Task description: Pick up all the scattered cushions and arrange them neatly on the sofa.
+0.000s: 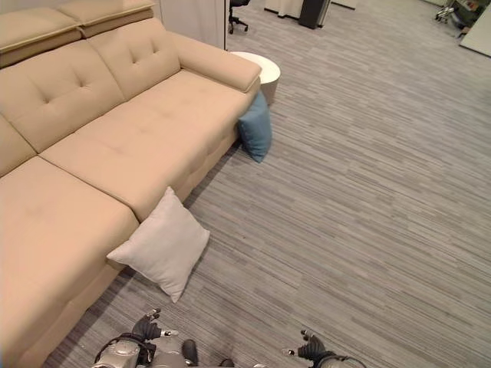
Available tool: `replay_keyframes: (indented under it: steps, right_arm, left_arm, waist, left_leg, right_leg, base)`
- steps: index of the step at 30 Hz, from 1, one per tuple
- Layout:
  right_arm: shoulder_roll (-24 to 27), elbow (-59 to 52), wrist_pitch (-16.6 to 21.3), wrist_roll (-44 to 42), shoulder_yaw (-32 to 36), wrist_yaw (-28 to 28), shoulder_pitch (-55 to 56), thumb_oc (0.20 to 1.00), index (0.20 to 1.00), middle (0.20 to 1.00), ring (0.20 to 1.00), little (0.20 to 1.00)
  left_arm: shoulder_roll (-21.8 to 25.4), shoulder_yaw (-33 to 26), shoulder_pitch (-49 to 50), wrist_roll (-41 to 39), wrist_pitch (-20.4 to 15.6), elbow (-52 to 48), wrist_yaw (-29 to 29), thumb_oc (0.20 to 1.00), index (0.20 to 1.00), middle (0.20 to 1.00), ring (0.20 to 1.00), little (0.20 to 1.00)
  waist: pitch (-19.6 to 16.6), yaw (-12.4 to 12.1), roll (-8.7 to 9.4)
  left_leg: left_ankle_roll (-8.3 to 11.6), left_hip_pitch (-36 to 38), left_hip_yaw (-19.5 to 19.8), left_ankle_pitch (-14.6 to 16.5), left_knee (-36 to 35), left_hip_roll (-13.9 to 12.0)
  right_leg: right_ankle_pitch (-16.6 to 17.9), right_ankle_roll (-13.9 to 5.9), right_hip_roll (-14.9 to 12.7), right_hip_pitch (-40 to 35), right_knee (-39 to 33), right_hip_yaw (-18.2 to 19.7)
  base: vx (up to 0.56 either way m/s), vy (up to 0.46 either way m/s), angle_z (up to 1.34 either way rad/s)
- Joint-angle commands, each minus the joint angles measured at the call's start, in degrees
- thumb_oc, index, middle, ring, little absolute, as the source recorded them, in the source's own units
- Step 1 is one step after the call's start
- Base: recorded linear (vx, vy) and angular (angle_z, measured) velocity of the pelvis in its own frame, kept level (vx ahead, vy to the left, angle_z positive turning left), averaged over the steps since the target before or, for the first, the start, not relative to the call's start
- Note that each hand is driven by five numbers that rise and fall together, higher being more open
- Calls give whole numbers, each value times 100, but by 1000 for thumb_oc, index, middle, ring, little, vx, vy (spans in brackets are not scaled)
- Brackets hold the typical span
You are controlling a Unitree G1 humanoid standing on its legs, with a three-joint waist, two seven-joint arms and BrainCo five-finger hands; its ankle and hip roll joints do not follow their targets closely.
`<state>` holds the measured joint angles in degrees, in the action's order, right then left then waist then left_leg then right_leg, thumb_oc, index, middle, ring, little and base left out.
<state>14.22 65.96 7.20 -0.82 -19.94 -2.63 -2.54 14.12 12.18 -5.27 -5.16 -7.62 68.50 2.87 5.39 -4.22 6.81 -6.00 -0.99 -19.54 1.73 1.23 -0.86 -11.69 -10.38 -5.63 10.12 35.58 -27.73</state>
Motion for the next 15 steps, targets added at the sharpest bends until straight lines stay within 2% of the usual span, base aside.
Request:
replay_keyframes:
  steps: [1,3,4,6,7,8,9,10,13,14,15]
  right_arm:
    - [-32,-149,160,13,49,-18,-298,1000,1000,1000,1000,1000]
    - [-9,-170,177,35,-22,5,-303,1000,1000,1000,1000,1000]
    - [1,-171,177,29,-29,10,-301,1000,1000,1000,1000,1000]
    - [28,-247,188,15,-66,6,-322,1000,1000,1000,1000,1000]
    - [41,-302,196,4,-85,-2,-320,1000,1000,1000,1000,1000]
    - [56,-363,198,-17,-120,6,-307,1000,1000,1000,1000,1000]
    - [71,-371,188,-25,-97,16,-282,1000,1000,1000,1000,1000]
    - [64,-369,176,-18,-95,32,-236,1000,1000,1000,1000,1000]
    - [83,-405,155,-36,-50,60,-183,1000,1000,1000,1000,1000]
    - [88,-343,160,-40,-30,74,-142,1000,1000,1000,1000,1000]
    - [103,-337,180,-54,-46,66,-114,1000,1000,1000,1000,1000]
  left_arm:
    - [164,18,-24,-52,-87,-180,63,1000,1000,1000,1000,1000]
    - [162,8,-21,-97,-127,-204,70,1000,1000,1000,1000,1000]
    - [155,-1,-14,-111,-133,-207,73,1000,1000,1000,1000,1000]
    - [150,-7,3,-116,-152,-165,76,1000,1000,1000,1000,1000]
    - [156,-8,-1,-114,-159,-140,86,1000,1000,1000,1000,1000]
    - [158,-6,-23,-126,-170,-80,74,1000,1000,1000,1000,1000]
    - [146,-13,-17,-139,-192,-78,81,1000,1000,1000,1000,1000]
    - [148,-15,-39,-171,-217,-34,77,1000,1000,1000,1000,1000]
    - [122,-13,-40,-212,-231,33,77,1000,1000,1000,1000,1000]
    - [64,-28,-18,-275,-216,105,74,1000,1000,1000,1000,1000]
    - [53,3,-5,-295,-222,141,75,1000,1000,1000,1000,1000]
  waist:
    - [241,-242,220]
    - [262,-278,183]
    - [267,-272,182]
    - [276,-196,150]
    - [292,-123,153]
    - [304,54,100]
    - [336,84,97]
    - [367,205,90]
    - [383,287,103]
    - [320,238,99]
    - [283,331,87]
  left_leg:
    - [481,-365,481,122,525,131]
    - [482,-264,751,190,463,192]
    - [482,-221,826,219,440,204]
    - [487,-115,1054,273,392,232]
    - [495,-65,1214,286,367,271]
    - [512,-1,1482,320,340,307]
    - [537,50,1540,341,326,323]
    - [559,99,1840,390,341,387]
    - [588,179,2196,431,392,492]
    - [677,159,2559,387,480,543]
    - [814,131,2296,331,685,336]
  right_leg:
    - [1313,-31,-153,-544,-1572,678]
    - [1149,120,-141,-467,-2014,836]
    - [1170,138,-168,-454,-2173,898]
    - [1324,123,-178,-185,-2549,1321]
    - [1441,95,-138,-72,-2758,1615]
    - [1598,67,-125,166,-3117,2231]
    - [1680,23,-187,161,-3155,2213]
    - [1802,-20,-167,304,-3285,2631]
    - [1835,-38,-144,208,-3257,2690]
    - [1789,4,-122,10,-3226,2412]
    - [1684,60,-69,-161,-3276,2254]
  base:
    - [205,54,79]
    - [207,-13,49]
    - [210,-63,71]
    - [232,-53,103]
    - [284,-76,78]
    - [243,-61,53]
    - [277,-97,88]
    - [239,-88,114]
    - [222,-129,175]
    - [456,-374,181]
    - [455,-500,196]
